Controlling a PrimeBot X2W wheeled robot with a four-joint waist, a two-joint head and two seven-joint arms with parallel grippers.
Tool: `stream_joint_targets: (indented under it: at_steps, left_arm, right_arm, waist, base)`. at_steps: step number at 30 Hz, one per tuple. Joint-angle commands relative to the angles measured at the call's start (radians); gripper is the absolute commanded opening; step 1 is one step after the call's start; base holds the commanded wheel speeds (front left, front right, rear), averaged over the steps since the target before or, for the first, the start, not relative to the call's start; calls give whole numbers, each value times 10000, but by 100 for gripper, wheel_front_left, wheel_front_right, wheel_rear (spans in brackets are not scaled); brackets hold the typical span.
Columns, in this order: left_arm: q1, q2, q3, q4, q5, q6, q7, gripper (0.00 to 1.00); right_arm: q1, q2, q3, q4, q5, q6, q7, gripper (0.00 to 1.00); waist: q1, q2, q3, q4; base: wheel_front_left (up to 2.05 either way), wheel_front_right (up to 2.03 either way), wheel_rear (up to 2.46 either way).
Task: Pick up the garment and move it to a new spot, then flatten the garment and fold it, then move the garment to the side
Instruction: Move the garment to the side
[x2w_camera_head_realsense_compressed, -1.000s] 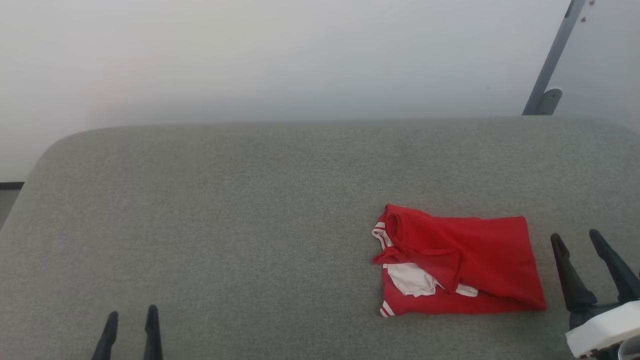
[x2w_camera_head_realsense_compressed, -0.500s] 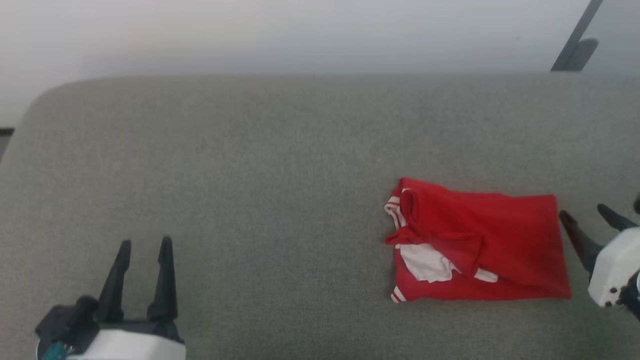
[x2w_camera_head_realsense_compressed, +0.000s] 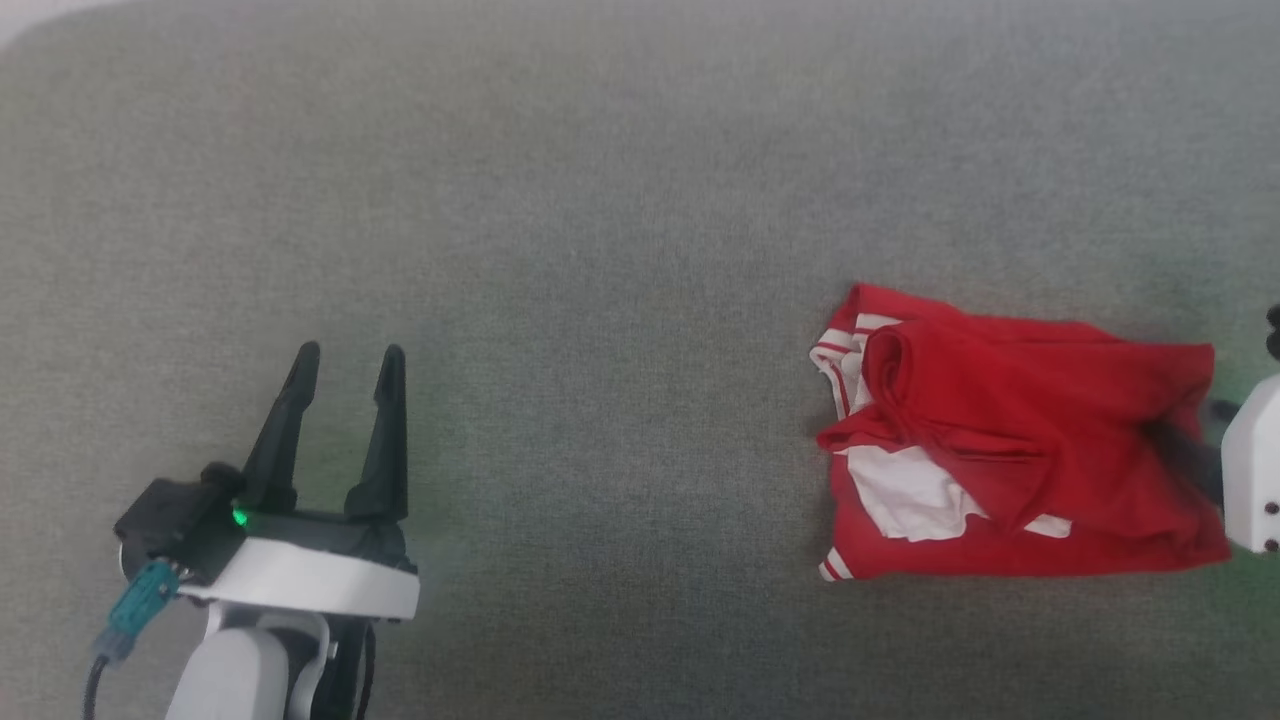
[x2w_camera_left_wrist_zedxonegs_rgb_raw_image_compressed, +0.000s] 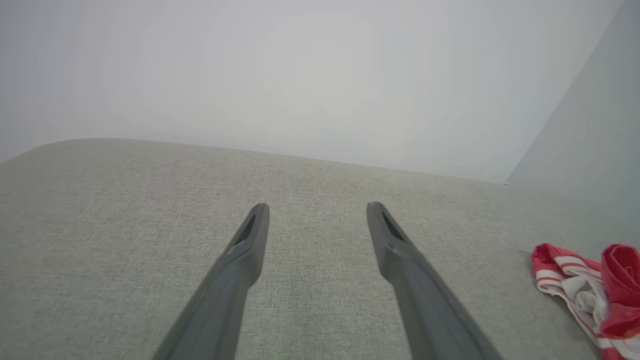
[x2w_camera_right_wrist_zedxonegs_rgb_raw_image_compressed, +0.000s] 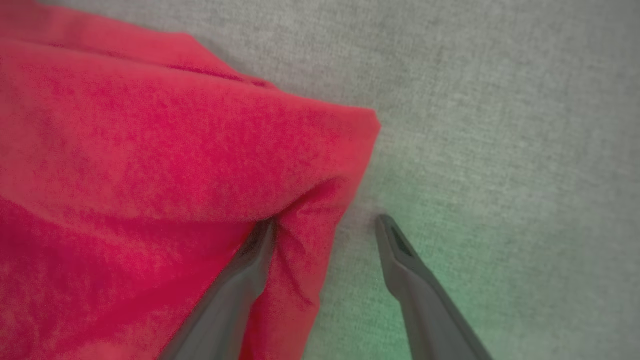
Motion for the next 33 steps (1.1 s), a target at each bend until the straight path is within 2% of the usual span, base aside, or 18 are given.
stream_joint_targets:
  at_steps: [1, 2, 3, 4, 5, 13, 20, 27, 33]
  left_arm:
    - [-272, 33, -104, 79, -46, -21, -43, 100]
    - [-383, 52, -139, 94, -45, -21, -43, 100]
    - [-471, 89, -173, 125, -42, -21, -43, 100]
    - [-542, 120, -201, 162, -33, -21, -41, 100]
    - [-620, 137, -230, 183, -32, -21, -41, 100]
    - [-1054, 452, -469, 136, 82, -21, -43, 100]
    - [-1984, 1039, -1035, -136, 97, -21, -41, 100]
    - [-3777, 1731, -1645, -301, 128, -21, -41, 100]
    - [-5315, 2206, -2161, -324, 141, -21, -41, 100]
  right_arm:
    - [-48, 76, 99, 143, 17, -15, 200, 100]
    - [-86, 100, 133, 155, 34, -15, 263, 100]
    - [-120, 143, 135, 220, 48, -17, 326, 55]
    - [-115, 192, 213, 236, 93, -19, 403, 22]
    - [-153, 233, 262, 227, 103, -19, 386, 0]
    - [-203, 208, -208, 170, 357, -58, -108, 0]
    - [-235, -327, -1619, 18, 297, -16, -1434, 0]
    - [-1267, -724, -3074, 1157, -279, -16, -2750, 0]
    - [-2782, -829, -3729, 2511, -1097, -16, -3813, 0]
  waist:
    - [-1, 0, 458, 139]
    - [-1, 0, 544, 141]
    - [-1, 0, 623, 134]
    - [-1, 0, 677, 116]
    - [-1, 0, 723, 85]
    - [-1, 0, 837, -645]
    - [-1, 0, 1468, -1929]
    - [-1, 0, 2711, -2713]
    - [-1, 0, 3572, -2787]
  base:
    - [0, 0, 0]
    - [0, 0, 0]
    - [0, 0, 0]
    - [0, 0, 0]
    - [0, 0, 0]
    - [0, 0, 0]
    - [0, 0, 0]
    - [0, 0, 0]
    - [0, 0, 0]
